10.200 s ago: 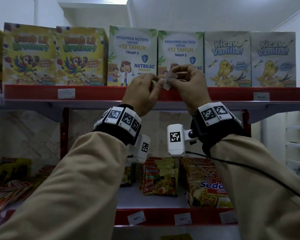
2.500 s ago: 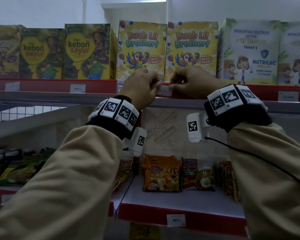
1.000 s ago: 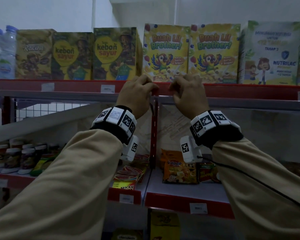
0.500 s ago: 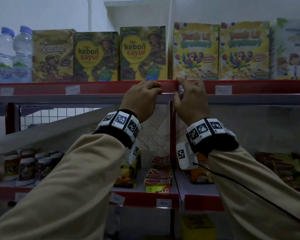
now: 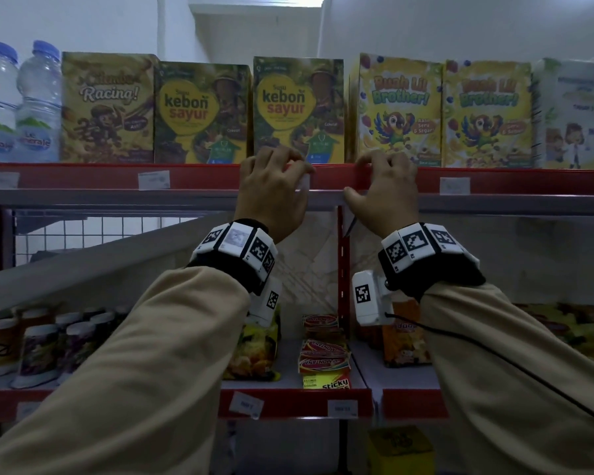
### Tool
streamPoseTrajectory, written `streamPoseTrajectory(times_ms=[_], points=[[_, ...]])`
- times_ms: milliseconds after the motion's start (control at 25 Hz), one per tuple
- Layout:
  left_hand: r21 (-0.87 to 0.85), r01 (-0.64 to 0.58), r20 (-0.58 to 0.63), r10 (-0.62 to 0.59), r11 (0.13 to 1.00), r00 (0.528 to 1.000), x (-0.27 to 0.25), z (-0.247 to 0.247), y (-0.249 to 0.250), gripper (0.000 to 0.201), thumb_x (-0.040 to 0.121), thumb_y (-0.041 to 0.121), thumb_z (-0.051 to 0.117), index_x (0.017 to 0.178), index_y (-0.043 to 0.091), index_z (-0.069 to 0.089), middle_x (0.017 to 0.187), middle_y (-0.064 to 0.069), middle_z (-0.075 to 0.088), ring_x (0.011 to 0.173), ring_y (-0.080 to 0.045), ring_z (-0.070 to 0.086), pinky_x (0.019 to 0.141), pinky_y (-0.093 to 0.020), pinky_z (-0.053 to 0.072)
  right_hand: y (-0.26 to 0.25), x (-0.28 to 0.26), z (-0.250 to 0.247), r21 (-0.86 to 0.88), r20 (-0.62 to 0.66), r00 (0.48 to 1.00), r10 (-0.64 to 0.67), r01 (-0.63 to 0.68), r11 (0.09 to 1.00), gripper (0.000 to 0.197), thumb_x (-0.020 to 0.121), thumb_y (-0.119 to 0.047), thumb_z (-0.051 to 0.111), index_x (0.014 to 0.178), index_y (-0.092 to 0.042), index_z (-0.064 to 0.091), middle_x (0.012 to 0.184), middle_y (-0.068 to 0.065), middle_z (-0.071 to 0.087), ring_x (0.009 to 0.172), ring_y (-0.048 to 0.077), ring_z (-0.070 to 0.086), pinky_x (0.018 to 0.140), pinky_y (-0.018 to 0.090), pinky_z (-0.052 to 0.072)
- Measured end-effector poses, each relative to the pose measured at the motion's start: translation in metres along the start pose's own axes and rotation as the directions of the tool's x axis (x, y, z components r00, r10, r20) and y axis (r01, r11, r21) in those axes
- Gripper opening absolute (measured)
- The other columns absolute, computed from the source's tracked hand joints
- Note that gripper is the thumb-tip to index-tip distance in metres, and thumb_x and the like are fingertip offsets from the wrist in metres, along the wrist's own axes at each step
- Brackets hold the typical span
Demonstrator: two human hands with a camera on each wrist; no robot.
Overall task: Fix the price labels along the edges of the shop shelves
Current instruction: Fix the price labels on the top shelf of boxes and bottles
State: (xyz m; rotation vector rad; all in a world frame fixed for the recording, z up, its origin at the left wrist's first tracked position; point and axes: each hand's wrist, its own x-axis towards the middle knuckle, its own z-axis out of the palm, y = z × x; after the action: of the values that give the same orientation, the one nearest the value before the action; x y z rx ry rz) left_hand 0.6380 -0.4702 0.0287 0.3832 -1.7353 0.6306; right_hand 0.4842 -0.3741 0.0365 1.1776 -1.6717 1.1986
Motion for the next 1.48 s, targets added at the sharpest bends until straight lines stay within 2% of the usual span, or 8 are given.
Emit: streamPoseTrajectory(times_ms=[160, 320, 560, 760, 960, 1240, 1360, 1480], points=[[0.028, 0.075, 0.075, -0.077, 0.997, 0.994, 0.005, -0.012, -0.027, 0.039, 0.083, 0.032, 0.06, 0.12, 0.02, 0.06, 0.121, -0.002, 0.053, 0.115, -0.025, 0.045, 0.095, -0.039, 0.034, -0.013, 0.008, 0.002, -0.157, -0.003, 1.0, 0.012, -0.012, 0.987, 0.047, 0.072, -0.052, 0.063, 0.104, -0.021, 0.05, 0.12, 0.008, 0.041, 0.119, 0.033, 0.031, 0.095, 0.047, 0.029], [0.046, 0.061, 0.122, -0.066, 0.997, 0.99, 0.002, -0.017, -0.043, 0.037, 0.086, 0.037, 0.06, 0.119, 0.02, 0.062, 0.117, -0.003, 0.054, 0.112, -0.024, 0.047, 0.094, -0.039, 0.037, -0.034, 0.012, 0.012, -0.237, 0.039, 0.991, -0.125, 0.13, 0.963, 0.044, 0.073, -0.056, 0.059, 0.1, -0.023, 0.052, 0.114, 0.004, 0.049, 0.114, 0.032, 0.034, 0.092, 0.047, 0.027], [0.04, 0.046, 0.164, -0.052, 0.998, 0.985, 0.003, -0.018, -0.048, 0.039, 0.087, 0.036, 0.063, 0.122, 0.019, 0.059, 0.119, -0.005, 0.055, 0.112, -0.026, 0.047, 0.093, -0.035, 0.034, -0.053, 0.026, 0.021, -0.063, 0.134, 0.964, -0.228, 0.238, 0.969, 0.031, 0.075, -0.04, 0.068, 0.097, -0.021, 0.058, 0.109, 0.005, 0.057, 0.109, 0.027, 0.042, 0.093, 0.041, 0.037], [0.009, 0.065, 0.19, -0.065, 0.998, 0.98, 0.012, -0.02, -0.048, 0.043, 0.082, 0.035, 0.07, 0.118, 0.016, 0.057, 0.118, -0.007, 0.053, 0.112, -0.028, 0.043, 0.094, -0.035, 0.034, -0.059, 0.025, 0.021, -0.018, 0.149, 0.95, -0.275, 0.281, 0.96, 0.029, 0.077, -0.03, 0.068, 0.101, -0.015, 0.062, 0.109, 0.009, 0.056, 0.11, 0.027, 0.044, 0.094, 0.035, 0.037], [0.052, 0.067, 0.231, -0.077, 0.996, 0.97, 0.019, -0.02, -0.048, 0.044, 0.08, 0.034, 0.072, 0.115, 0.013, 0.056, 0.116, -0.01, 0.05, 0.109, -0.03, 0.042, 0.093, -0.037, 0.032, -0.066, 0.022, 0.014, -0.017, 0.176, 0.907, -0.383, 0.392, 0.92, 0.026, 0.078, -0.02, 0.064, 0.103, -0.011, 0.063, 0.103, 0.011, 0.063, 0.099, 0.028, 0.056, 0.085, 0.037, 0.046], [-0.011, 0.056, 0.208, -0.052, 0.998, 0.977, 0.01, -0.017, -0.049, 0.041, 0.082, 0.029, 0.069, 0.117, 0.013, 0.054, 0.116, -0.012, 0.047, 0.109, -0.03, 0.042, 0.094, -0.035, 0.029, -0.076, 0.021, 0.023, -0.158, 0.248, 0.929, -0.274, 0.318, 0.935, 0.031, 0.08, -0.035, 0.062, 0.107, -0.02, 0.059, 0.119, 0.007, 0.051, 0.118, 0.028, 0.042, 0.096, 0.046, 0.033], [-0.045, 0.054, 0.218, -0.043, 0.998, 0.975, 0.013, -0.018, -0.049, 0.04, 0.082, 0.027, 0.07, 0.115, 0.01, 0.054, 0.115, -0.014, 0.047, 0.108, -0.031, 0.044, 0.09, -0.036, 0.034, -0.079, 0.026, 0.02, -0.093, 0.26, 0.936, -0.24, 0.271, 0.958, 0.026, 0.08, -0.039, 0.062, 0.099, -0.02, 0.061, 0.108, 0.003, 0.056, 0.109, 0.024, 0.048, 0.093, 0.044, 0.038], [-0.042, 0.048, 0.211, -0.038, 0.998, 0.977, 0.014, -0.017, -0.05, 0.039, 0.081, 0.027, 0.07, 0.113, 0.009, 0.055, 0.114, -0.015, 0.049, 0.105, -0.031, 0.046, 0.088, -0.036, 0.035, -0.083, 0.035, 0.016, -0.065, 0.362, 0.903, -0.231, 0.272, 0.96, 0.025, 0.082, -0.036, 0.064, 0.09, -0.013, 0.068, 0.094, 0.004, 0.062, 0.094, 0.022, 0.055, 0.085, 0.043, 0.048]])
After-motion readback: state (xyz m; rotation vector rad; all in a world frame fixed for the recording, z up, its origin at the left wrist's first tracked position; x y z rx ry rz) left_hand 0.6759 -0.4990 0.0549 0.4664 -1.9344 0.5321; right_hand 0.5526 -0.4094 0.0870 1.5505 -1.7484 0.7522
